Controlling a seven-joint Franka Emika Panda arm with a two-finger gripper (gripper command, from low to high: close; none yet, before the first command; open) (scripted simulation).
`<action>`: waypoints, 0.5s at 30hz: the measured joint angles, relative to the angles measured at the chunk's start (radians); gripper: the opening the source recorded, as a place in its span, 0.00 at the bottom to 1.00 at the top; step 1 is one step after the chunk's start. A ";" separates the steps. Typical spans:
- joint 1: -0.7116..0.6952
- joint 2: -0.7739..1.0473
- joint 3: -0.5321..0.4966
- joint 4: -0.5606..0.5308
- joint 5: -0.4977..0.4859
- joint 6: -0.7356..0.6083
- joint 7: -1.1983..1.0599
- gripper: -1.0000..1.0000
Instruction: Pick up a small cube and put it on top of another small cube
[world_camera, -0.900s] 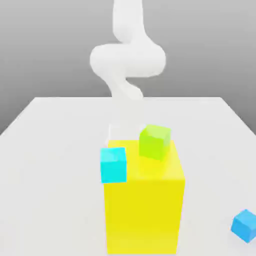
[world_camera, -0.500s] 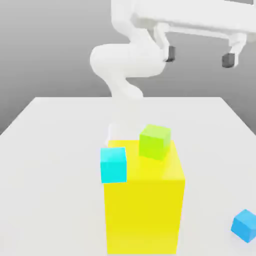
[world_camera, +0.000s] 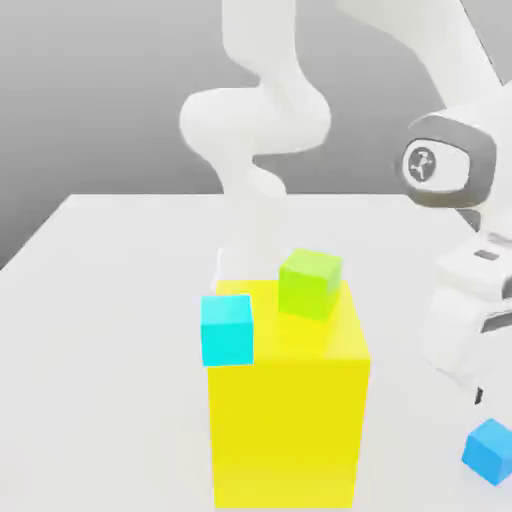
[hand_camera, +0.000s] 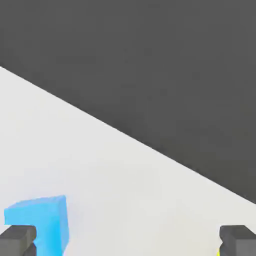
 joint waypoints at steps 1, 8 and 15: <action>0.012 0.034 0.007 -0.001 -0.001 0.012 0.000 0.50; 0.100 0.243 -0.067 0.034 -0.090 0.144 0.065 0.00; 0.091 0.224 -0.055 0.029 -0.077 0.130 0.056 0.00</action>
